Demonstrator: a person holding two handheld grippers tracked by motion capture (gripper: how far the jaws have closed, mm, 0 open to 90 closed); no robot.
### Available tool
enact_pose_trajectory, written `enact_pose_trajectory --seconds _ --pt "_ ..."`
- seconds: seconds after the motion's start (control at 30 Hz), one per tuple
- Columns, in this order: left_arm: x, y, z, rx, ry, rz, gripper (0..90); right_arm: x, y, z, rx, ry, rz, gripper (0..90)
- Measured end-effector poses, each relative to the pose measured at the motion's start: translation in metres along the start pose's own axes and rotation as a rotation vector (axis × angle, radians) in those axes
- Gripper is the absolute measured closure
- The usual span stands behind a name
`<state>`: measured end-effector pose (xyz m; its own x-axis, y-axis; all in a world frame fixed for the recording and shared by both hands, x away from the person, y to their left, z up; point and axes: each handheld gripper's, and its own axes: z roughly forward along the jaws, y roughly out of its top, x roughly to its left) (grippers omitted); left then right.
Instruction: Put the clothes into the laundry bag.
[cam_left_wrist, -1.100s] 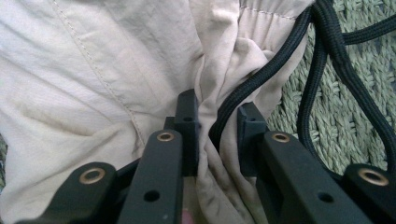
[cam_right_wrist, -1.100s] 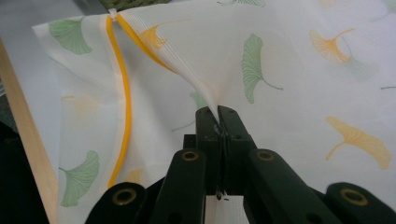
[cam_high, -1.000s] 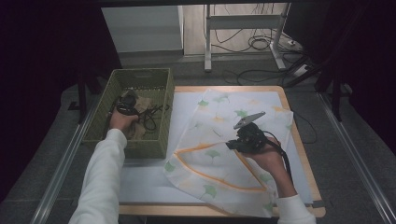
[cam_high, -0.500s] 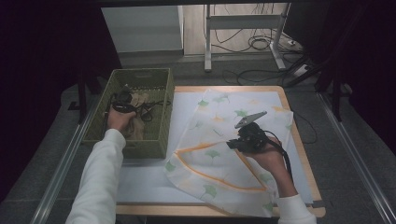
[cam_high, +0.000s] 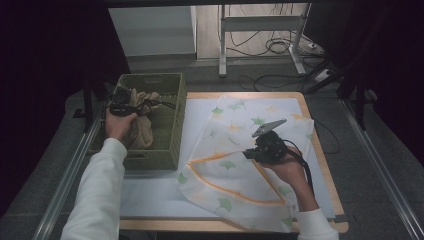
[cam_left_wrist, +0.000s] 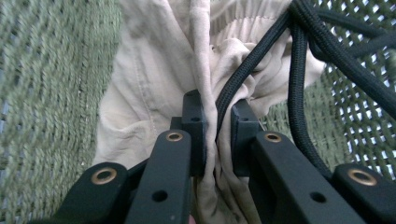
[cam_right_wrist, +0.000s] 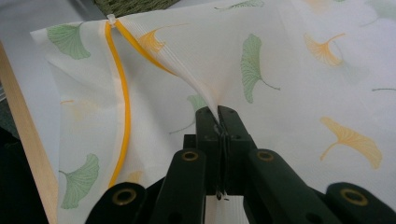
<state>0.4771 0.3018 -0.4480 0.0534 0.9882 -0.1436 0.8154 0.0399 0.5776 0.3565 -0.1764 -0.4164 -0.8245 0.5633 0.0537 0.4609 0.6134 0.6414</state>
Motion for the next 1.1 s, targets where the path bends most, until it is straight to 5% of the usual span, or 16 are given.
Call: enact_pose_trajectory --seconds 0.47,1.1 --pt "-0.005 0.002 -0.033 -0.132 -0.053 0.009 81.1 0.000 0.000 -0.001 -0.003 -0.002 0.001 87.4" --pt "-0.011 0.000 -0.050 -0.205 -0.114 0.018 81.1 0.000 0.000 0.000 0.000 -0.001 0.000 87.4"
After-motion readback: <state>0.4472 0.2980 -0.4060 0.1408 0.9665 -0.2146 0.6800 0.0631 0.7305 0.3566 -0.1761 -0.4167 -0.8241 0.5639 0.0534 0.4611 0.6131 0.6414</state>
